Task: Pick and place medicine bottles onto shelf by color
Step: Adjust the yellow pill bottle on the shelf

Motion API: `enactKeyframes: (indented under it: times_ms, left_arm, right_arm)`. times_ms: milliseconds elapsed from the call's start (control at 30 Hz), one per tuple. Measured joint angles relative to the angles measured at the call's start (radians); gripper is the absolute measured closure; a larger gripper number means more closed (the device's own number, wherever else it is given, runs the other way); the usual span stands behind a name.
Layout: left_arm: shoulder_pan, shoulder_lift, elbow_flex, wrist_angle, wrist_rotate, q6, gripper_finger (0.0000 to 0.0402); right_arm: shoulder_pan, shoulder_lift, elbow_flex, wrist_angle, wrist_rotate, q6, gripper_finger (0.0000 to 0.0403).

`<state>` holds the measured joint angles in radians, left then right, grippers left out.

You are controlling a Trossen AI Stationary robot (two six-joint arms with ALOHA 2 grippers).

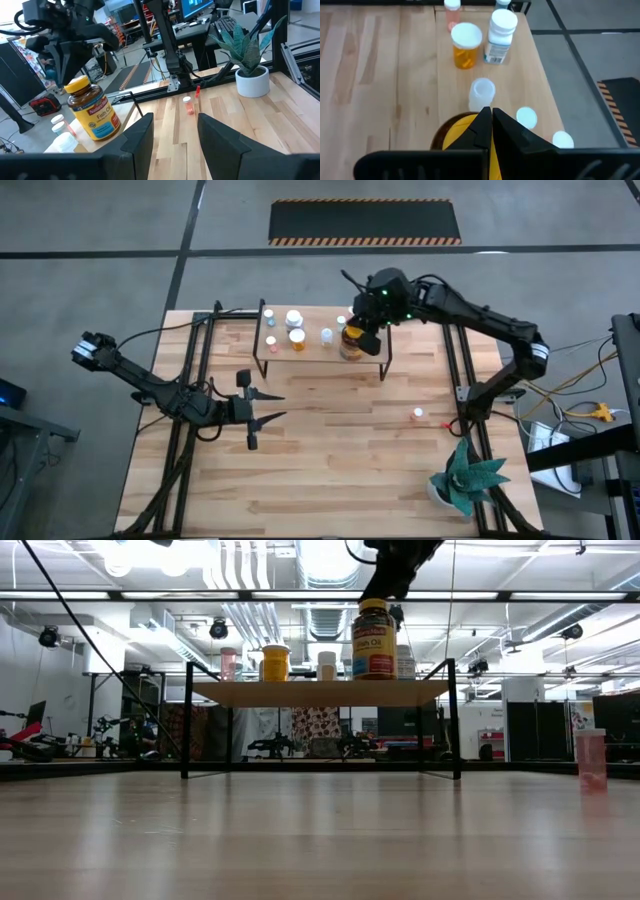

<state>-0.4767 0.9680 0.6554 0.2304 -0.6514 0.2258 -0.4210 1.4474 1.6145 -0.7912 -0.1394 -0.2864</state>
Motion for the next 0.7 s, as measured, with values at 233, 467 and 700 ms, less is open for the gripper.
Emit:
enactKeyframes:
  times_ms: [233,467,700]
  left_arm:
    - [0.000,0.000,0.000,-0.001,0.000,0.000,0.0265]
    - [0.000,0.000,-0.001,-0.001,0.000,0.000,0.0265]
    - [0.000,0.000,-0.001,0.000,0.000,0.000,0.0265]
  right_arm:
    - [0.000,-0.012,0.002,-0.066,0.007,-0.013,0.0394]
    - [-0.004,-0.032,0.002,-0.103,0.020,-0.028,0.0394]
    - [-0.004,-0.052,-0.004,-0.069,0.039,-0.029,0.0394]
